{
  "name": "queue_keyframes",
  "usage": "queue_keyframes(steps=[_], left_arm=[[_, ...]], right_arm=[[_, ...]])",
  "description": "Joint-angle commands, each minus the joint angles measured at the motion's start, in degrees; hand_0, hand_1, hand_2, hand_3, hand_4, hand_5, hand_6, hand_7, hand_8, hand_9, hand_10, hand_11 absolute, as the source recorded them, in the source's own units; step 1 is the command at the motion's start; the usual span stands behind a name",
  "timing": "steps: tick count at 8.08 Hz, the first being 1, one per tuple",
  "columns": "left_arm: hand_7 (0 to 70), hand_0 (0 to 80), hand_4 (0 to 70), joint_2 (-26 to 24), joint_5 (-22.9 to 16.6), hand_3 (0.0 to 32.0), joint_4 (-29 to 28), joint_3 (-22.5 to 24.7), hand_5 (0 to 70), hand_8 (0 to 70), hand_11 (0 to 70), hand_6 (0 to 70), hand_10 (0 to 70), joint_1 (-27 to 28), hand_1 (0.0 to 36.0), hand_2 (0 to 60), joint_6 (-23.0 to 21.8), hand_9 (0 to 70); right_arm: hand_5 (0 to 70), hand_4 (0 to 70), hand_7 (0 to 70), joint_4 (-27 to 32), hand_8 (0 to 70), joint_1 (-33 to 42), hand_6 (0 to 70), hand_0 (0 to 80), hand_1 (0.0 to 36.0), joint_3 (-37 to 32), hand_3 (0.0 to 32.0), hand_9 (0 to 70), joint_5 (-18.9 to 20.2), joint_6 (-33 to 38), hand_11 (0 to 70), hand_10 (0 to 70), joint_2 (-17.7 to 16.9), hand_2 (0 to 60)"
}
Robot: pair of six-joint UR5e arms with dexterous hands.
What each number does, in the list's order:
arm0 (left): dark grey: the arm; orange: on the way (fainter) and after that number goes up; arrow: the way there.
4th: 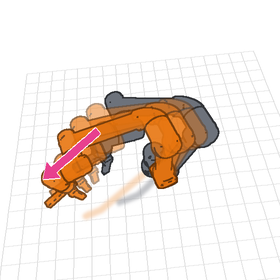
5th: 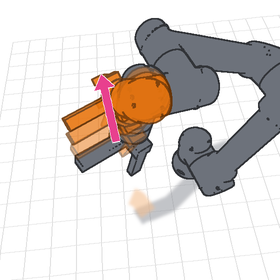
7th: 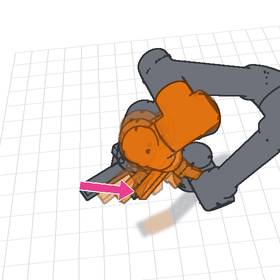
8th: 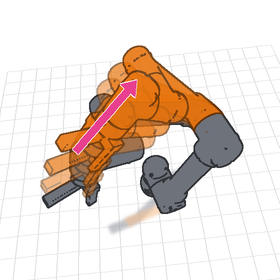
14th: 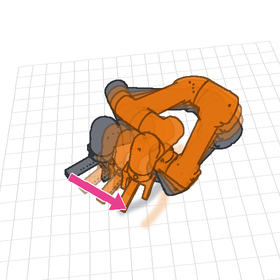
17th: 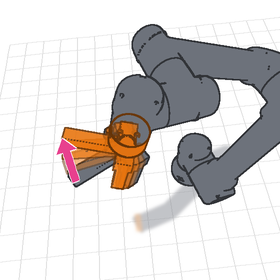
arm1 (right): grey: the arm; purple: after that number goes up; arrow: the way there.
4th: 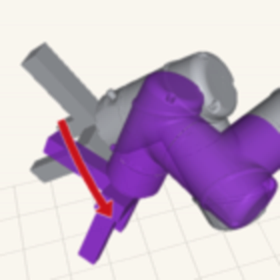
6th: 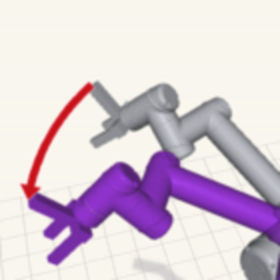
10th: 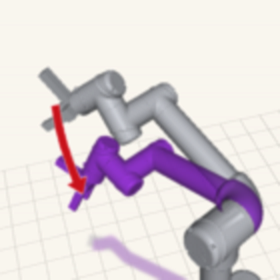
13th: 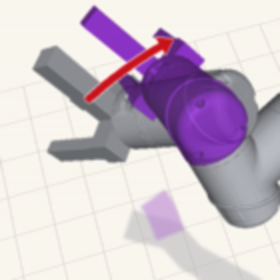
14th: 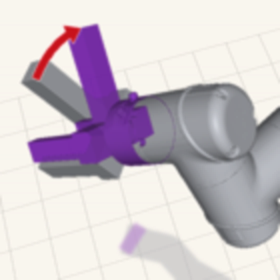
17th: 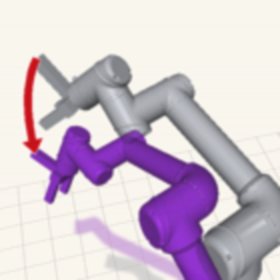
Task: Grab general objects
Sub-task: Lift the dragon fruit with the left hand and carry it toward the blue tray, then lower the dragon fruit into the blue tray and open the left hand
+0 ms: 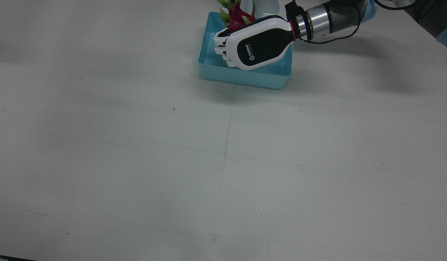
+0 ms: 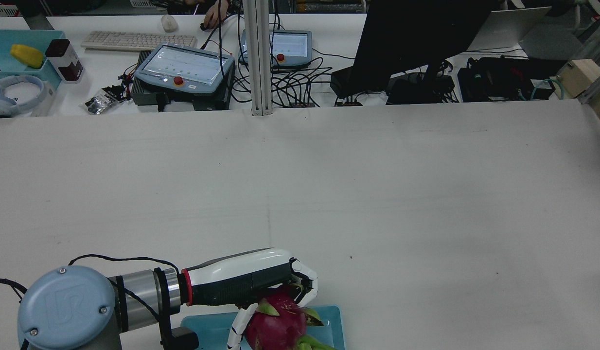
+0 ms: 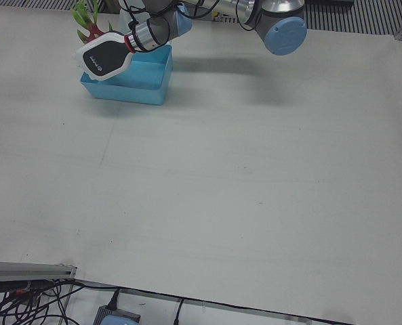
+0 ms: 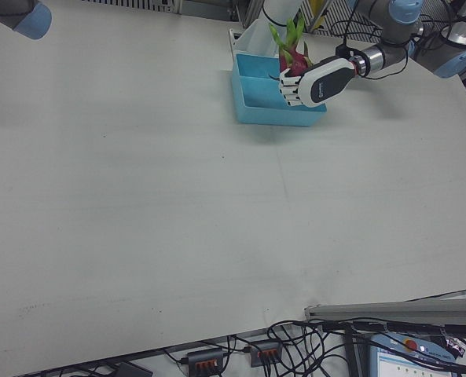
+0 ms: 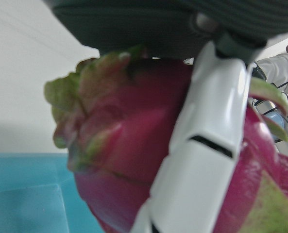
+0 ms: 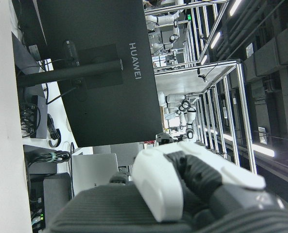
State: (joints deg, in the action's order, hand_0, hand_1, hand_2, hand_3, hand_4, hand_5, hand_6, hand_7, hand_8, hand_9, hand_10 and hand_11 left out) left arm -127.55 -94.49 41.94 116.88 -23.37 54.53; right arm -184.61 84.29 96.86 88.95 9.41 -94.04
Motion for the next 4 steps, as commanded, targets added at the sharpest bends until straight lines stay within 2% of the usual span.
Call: queue_keyframes(steps=[1,2,3,4], left_arm=[[70.0,80.0,41.8,-0.1,0.5,0.0,0.6,2.6,70.0,70.0,70.0,70.0,70.0,5.4,36.0,60.0,0.4,70.0],[70.0,80.0,41.0,0.1,1.1,0.0,0.7,2.5,70.0,70.0,70.0,70.0,70.0,7.2,36.0,60.0,0.5,70.0],[70.0,63.0,35.8,0.6,2.5,0.0,1.1,2.9,70.0,70.0,70.0,70.0,58.0,8.2,35.1,60.0,0.6,70.0],[60.9,49.6,19.7,0.7,2.6,0.0,2.2,3.4,70.0,39.3,33.6,34.9,22.5,8.6,18.1,53.5,0.8,44.9]], right_arm=[[0.0,0.0,0.0,-0.1,0.0,0.0,0.0,0.0,0.0,0.0,0.0,0.0,0.0,0.0,0.0,0.0,0.0,0.0],[0.0,0.0,0.0,-0.1,0.0,0.0,0.0,0.0,0.0,0.0,0.0,0.0,0.0,0.0,0.0,0.0,0.0,0.0],[0.0,0.0,0.0,0.0,0.0,0.0,0.0,0.0,0.0,0.0,0.0,0.0,0.0,0.0,0.0,0.0,0.0,0.0],[0.0,0.0,0.0,0.0,0.0,0.0,0.0,0.0,0.0,0.0,0.0,0.0,0.0,0.0,0.0,0.0,0.0,0.0]])
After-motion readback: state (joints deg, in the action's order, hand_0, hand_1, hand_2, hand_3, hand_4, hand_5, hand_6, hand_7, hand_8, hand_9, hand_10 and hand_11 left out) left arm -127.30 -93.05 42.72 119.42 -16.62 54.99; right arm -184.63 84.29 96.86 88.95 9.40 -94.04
